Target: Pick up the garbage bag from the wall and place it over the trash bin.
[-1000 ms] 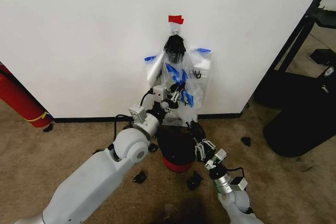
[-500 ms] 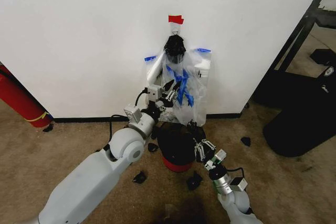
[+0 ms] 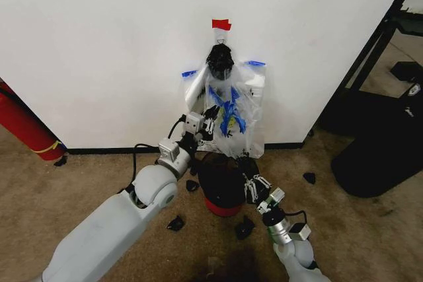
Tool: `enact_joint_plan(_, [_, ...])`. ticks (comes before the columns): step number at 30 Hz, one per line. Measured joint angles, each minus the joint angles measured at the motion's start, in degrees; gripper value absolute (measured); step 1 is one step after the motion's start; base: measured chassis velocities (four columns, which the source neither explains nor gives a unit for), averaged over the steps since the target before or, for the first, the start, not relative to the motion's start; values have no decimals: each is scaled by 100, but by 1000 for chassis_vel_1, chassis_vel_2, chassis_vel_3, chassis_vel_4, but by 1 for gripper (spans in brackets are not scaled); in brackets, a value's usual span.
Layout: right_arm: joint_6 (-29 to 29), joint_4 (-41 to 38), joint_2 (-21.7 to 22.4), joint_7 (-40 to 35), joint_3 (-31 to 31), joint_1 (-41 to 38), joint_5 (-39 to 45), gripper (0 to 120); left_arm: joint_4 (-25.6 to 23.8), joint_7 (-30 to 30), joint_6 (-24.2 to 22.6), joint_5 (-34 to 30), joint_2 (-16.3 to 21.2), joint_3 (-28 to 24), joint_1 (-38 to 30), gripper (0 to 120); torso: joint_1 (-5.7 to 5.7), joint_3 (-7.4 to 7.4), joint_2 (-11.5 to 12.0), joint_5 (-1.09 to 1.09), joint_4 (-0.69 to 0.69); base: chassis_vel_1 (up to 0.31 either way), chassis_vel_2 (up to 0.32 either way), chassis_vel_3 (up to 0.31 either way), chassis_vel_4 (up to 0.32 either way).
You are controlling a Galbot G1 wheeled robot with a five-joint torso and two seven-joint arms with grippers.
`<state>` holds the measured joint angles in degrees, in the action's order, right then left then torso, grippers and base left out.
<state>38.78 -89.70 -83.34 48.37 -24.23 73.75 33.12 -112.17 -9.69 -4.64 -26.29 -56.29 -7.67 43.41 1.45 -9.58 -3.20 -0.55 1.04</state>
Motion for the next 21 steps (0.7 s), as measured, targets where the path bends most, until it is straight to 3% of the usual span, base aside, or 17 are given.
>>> enact_joint_plan(14, [7,-17,-15,5,17,-14,-63,0,68,84,-298,306,83,-262,-27,80,0,0,0,0,0,0,0,0,0])
enact_joint_plan(18, [10,-17,-24,6,19,-14,-66,0,131,69,-351,370,67,-383,-134,70,0,0,0,0,0,0,0,0,0])
enact_joint_plan(21, [14,-27,-37,7,21,-11,-67,0,182,-31,-452,446,38,-535,-289,56,0,0,0,0,0,0,0,0,0])
